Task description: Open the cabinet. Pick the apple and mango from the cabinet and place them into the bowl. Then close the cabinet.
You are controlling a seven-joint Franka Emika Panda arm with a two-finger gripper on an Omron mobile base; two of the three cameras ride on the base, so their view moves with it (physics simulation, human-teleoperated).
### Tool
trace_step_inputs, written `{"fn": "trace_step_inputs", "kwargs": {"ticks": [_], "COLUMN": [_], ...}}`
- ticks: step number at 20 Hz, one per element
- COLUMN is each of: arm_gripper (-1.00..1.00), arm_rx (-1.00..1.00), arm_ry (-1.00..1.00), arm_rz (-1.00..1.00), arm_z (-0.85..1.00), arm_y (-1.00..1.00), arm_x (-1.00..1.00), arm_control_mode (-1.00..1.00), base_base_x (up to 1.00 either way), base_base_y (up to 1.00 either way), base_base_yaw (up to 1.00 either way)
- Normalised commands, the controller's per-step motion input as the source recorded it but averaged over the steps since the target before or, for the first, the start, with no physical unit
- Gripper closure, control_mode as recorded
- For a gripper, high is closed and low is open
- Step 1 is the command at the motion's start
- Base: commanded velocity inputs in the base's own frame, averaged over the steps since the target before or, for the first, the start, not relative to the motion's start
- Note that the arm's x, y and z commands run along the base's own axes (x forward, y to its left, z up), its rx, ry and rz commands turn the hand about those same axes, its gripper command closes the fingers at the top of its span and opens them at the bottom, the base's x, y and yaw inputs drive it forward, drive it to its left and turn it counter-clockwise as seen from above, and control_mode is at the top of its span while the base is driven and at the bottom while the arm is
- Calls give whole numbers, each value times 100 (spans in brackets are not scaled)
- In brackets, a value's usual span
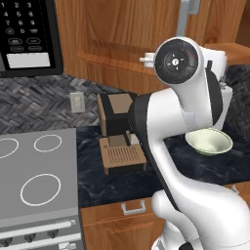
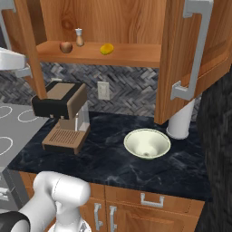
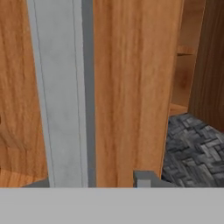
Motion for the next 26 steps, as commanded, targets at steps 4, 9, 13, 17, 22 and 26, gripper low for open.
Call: {"fn": "trace_step_inputs", "kwargs": {"ticks": [4, 9, 13, 17, 22, 26], "arm_gripper": [-100, -100, -100, -100, -100, -100], "arm_rx": [5, 4, 6, 5, 3, 0], "arm_ry": [-2, -1, 0, 0, 0, 0], "arm_rz": [1, 3, 0, 3, 17, 25], "arm_z": [0, 0, 0, 0, 0, 0], "arm_y": [-8, 6, 17, 11, 0, 0], "arm_x": [-46, -46, -3, 0, -18, -27], "arm_control_mode": [-100, -100, -100, -100, -100, -100], "base_base_x": [0, 0, 0, 0, 0, 0], "base_base_y": [0, 0, 0, 0, 0, 0], "base_base_yaw": [0, 0, 0, 0, 0, 0]}}
